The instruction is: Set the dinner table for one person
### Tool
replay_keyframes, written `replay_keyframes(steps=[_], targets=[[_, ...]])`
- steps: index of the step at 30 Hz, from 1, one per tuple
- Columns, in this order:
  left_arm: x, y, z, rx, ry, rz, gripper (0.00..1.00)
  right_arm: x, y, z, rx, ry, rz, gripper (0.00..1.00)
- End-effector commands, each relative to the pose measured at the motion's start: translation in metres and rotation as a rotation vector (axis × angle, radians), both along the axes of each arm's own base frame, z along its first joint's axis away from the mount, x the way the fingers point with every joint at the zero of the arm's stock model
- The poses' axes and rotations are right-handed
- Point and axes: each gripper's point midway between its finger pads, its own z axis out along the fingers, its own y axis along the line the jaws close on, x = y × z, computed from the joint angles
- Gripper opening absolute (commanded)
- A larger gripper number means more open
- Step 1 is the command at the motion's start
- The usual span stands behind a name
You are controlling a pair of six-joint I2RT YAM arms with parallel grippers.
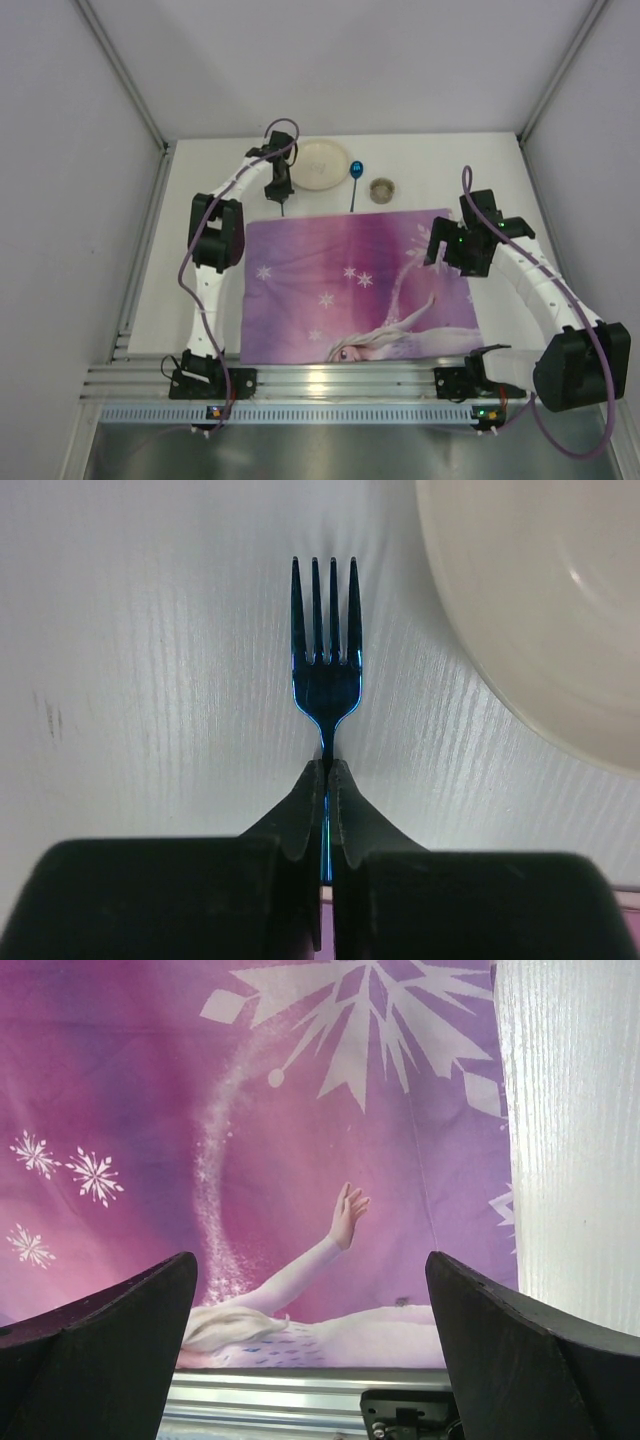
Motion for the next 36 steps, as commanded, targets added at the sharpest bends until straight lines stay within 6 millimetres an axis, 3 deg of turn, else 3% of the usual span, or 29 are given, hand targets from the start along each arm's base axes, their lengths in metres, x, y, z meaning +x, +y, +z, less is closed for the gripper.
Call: replay_keyframes(steps=[1, 4, 5, 7, 8, 11, 14, 15, 16, 17, 18, 19, 20, 22, 23, 24, 26, 31, 36], targets=[[-0.007, 0.023, -0.012, 0.052, 0.067, 0.018, 0.00, 0.006, 0.004, 0.016, 0.019, -0.049, 0.006, 0.97], [0.014, 0.028, 0.034, 0.032, -0.042, 0.035, 0.00, 0.013, 0.012, 0.021, 0.053, -0.082, 0.035, 0.97], [0.020, 0.028, 0.069, 0.012, -0.114, 0.038, 0.00, 0.016, 0.019, 0.025, 0.089, -0.096, 0.054, 0.97], [0.026, 0.026, 0.112, -0.016, -0.219, 0.045, 0.00, 0.024, 0.027, 0.034, 0.124, -0.136, 0.071, 0.97], [0.024, 0.027, 0.156, -0.038, -0.309, 0.048, 0.00, 0.030, 0.030, 0.042, 0.144, -0.157, 0.076, 0.97], [0.008, 0.032, 0.197, -0.060, -0.411, 0.055, 0.00, 0.045, 0.032, 0.059, 0.152, -0.202, 0.044, 0.97], [-0.033, 0.040, 0.242, -0.080, -0.476, 0.053, 0.00, 0.060, 0.026, 0.069, 0.113, -0.243, -0.002, 0.97], [-0.048, 0.040, 0.226, -0.077, -0.429, 0.045, 0.00, 0.063, 0.026, 0.072, 0.103, -0.262, 0.001, 0.98], [-0.061, 0.038, 0.224, -0.079, -0.415, 0.032, 0.00, 0.070, 0.027, 0.079, 0.102, -0.298, 0.002, 0.98], [-0.081, 0.036, 0.239, -0.080, -0.443, 0.019, 0.00, 0.074, 0.031, 0.086, 0.106, -0.322, 0.014, 0.98], [-0.100, 0.039, 0.215, -0.064, -0.384, 0.024, 0.00, 0.078, 0.033, 0.087, 0.105, -0.321, 0.019, 0.98], [-0.114, 0.039, 0.211, -0.060, -0.374, 0.028, 0.00, 0.080, 0.039, 0.089, 0.122, -0.320, 0.036, 0.98], [-0.142, 0.043, 0.204, -0.055, -0.360, 0.031, 0.00, 0.086, 0.045, 0.091, 0.137, -0.315, 0.048, 0.98], [-0.166, 0.047, 0.198, -0.075, -0.358, 0.062, 0.00, 0.089, 0.059, 0.094, 0.167, -0.314, 0.062, 0.98], [-0.180, 0.049, 0.209, -0.104, -0.395, 0.061, 0.00, 0.091, 0.064, 0.093, 0.170, -0.311, 0.064, 0.98], [-0.194, 0.049, 0.192, -0.109, -0.356, 0.051, 0.00, 0.092, 0.068, 0.093, 0.175, -0.310, 0.055, 0.98], [-0.214, 0.042, 0.192, -0.154, -0.354, 0.013, 0.00, 0.093, 0.083, 0.090, 0.177, -0.309, 0.077, 0.98], [-0.253, 0.014, 0.151, -0.228, -0.262, -0.088, 0.00, 0.084, 0.119, 0.075, 0.192, -0.251, 0.130, 0.98], [-0.290, -0.006, 0.111, -0.261, -0.145, -0.064, 0.00, 0.072, 0.128, 0.065, 0.196, -0.216, 0.136, 0.98]])
